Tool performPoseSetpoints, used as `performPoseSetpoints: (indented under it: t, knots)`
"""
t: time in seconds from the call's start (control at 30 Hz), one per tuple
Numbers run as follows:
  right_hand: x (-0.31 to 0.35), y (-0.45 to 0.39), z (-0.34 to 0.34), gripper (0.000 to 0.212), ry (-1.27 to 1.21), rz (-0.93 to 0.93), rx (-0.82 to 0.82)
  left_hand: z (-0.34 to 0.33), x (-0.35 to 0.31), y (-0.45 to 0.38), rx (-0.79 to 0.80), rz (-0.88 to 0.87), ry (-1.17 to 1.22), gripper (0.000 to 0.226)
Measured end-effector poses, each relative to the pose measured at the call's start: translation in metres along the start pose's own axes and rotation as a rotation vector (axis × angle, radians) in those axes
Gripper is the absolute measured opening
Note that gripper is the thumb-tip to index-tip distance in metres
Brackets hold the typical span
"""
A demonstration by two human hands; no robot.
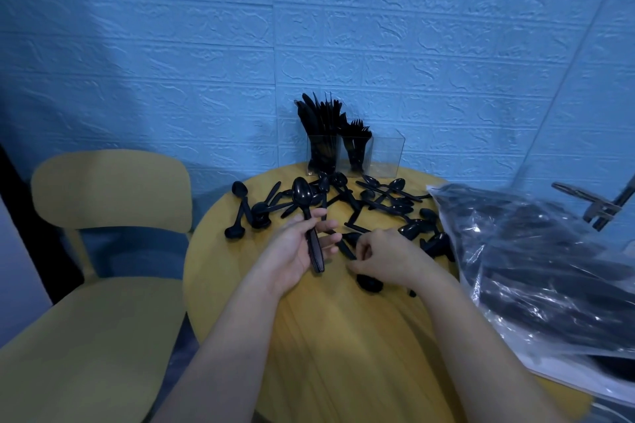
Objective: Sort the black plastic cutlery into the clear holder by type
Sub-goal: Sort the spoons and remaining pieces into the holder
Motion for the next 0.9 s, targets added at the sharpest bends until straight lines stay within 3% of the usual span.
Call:
performPoseSetpoints:
  t: [0.13,0.27,0.33,0.43,0.53,0.6,0.7,0.9]
  knots:
    - [-0.012,0.0,0.02,0.012,-0.178,-0.066,-0.207,-0.002,0.0,0.002,0.008,0.006,-0.015,0.026]
    - [-0.022,0.006,0.039,0.005,-0.586,-0.066,-0.367,-0.004,0.002,0.002,0.018,0.017,-0.034,0.025]
    - [-0.02,0.008,0.042,0.01,-0.801,0.006,-0.336,-0.004,0.003,0.002,0.029,0.03,-0.046,0.024]
    - [-0.009,0.015,0.048,0.023,-0.915,0.192,-0.239,-0.006,0.005,0.003,0.054,0.052,-0.055,0.024]
    - [-0.002,0.022,0.052,0.016,-1.005,0.31,-0.146,-0.006,0.005,0.003,0.069,0.071,-0.05,0.024]
    - [-0.003,0.024,0.053,0.009,-1.016,0.318,-0.099,-0.009,0.005,0.004,0.107,0.075,-0.045,0.025]
    - [-0.007,0.026,0.049,0.017,-0.995,0.306,0.009,-0.012,0.006,0.007,0.176,0.083,-0.058,0.026]
    - [-0.024,0.024,0.055,0.023,-1.042,0.255,0.022,-0.018,0.005,0.014,0.306,0.123,-0.093,0.026]
Point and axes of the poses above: each hand's wrist, its own y-axis away from the middle knuckle, its own z-axis out of the back of the hand, x = y × z, the point moved 6 cm from there along -y, towards the middle knuckle, and after that the axes turned 6 degrees about -z, right-handed, at the moved point
